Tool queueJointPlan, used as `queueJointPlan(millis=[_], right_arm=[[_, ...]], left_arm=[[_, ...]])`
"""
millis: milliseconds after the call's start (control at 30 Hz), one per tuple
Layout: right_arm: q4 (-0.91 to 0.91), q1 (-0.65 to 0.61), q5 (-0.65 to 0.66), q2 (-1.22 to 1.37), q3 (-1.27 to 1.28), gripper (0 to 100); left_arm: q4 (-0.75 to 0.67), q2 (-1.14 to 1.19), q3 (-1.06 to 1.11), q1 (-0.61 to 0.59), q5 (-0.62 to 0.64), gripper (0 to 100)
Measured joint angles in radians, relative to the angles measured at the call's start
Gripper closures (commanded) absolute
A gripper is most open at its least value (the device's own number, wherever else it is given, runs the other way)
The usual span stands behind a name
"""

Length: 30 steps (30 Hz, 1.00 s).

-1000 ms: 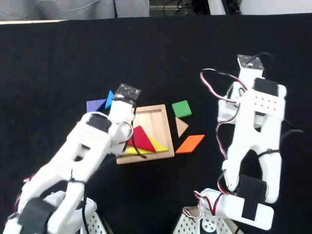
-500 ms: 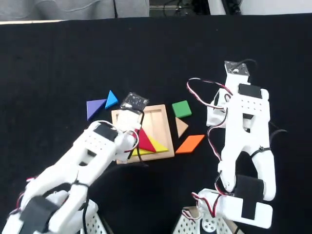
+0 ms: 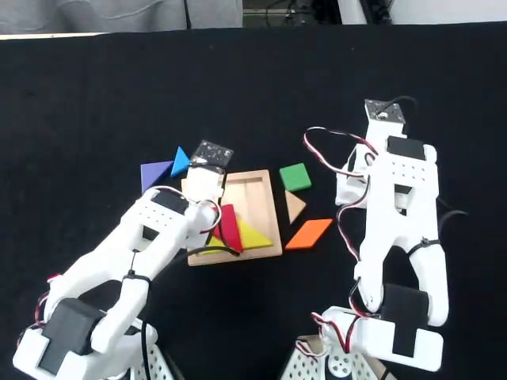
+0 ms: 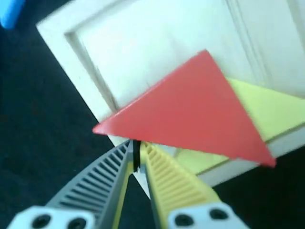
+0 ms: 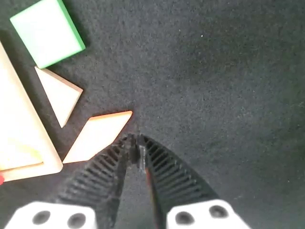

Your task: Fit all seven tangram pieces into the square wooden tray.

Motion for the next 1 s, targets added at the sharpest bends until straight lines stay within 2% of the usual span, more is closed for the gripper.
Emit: queueJointPlan(millis=[267,433,633,700,867,1000], right_arm=[[0.0,0.0,0.0,0.0,0.017,98.8],[0.0,0.0,0.0,0.0,0.017,98.8],[0.0,0.0,0.0,0.0,0.017,98.8],[0.0,0.0,0.0,0.0,0.017,98.8],[0.0,0.0,0.0,0.0,0.017,98.8],[0.0,0.0,0.0,0.0,0.017,98.8]], left_arm=[[-0.034,0.0,0.002,-0.008,0.006,97],[-0.1,0.002,0.002,-0.009,0.069,97],[-0.166,0.002,0.002,-0.015,0.078,97],[-0.167,0.002,0.002,-0.025,0.087,97],[-0.167,-0.064,0.002,-0.058,0.212,97],[-0.069,-0.212,0.002,0.0,0.249,97]])
